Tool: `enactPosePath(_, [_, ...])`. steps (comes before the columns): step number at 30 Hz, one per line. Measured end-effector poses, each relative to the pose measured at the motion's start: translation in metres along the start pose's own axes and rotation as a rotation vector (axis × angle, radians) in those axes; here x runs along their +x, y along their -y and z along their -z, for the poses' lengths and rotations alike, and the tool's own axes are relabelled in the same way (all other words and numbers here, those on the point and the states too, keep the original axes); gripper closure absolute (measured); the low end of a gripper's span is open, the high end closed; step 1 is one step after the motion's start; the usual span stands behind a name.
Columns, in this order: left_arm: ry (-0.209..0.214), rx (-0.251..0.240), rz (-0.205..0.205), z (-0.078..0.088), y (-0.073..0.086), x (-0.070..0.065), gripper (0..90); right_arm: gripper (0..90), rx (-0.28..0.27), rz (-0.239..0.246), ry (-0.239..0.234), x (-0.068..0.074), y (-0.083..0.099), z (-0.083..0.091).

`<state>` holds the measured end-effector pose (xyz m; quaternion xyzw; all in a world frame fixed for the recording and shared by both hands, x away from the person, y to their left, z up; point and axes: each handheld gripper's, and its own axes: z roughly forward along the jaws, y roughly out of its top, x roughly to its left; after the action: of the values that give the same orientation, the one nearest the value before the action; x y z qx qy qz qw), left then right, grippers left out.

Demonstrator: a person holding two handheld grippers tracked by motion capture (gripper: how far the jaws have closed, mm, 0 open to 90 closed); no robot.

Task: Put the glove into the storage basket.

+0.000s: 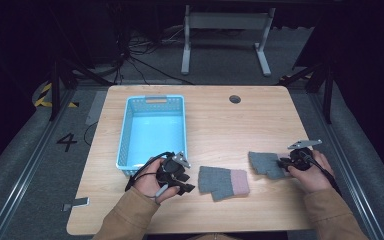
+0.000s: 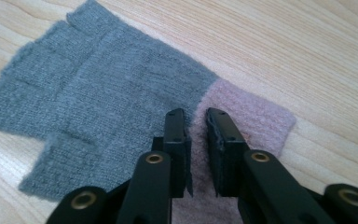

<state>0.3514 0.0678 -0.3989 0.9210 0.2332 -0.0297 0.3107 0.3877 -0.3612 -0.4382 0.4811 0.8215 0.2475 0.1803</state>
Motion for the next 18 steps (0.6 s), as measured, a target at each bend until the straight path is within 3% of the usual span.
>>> enactPosePath(4, [0.0,-0.002,0.001,0.0,0.0,0.0,59.2,82.5,-0.009,-0.051,-0.011,-0.002,0.001,0.001])
enactPosePath(8, [0.002,-0.002,0.001,0.0,0.0,0.002,59.1,83.5,-0.014,-0.109,-0.055,-0.005,0.001,0.004])
enactPosePath(18, [0.003,-0.003,-0.001,0.0,-0.001,0.002,59.1,83.6,-0.062,-0.13,-0.071,0.003,-0.004,0.021])
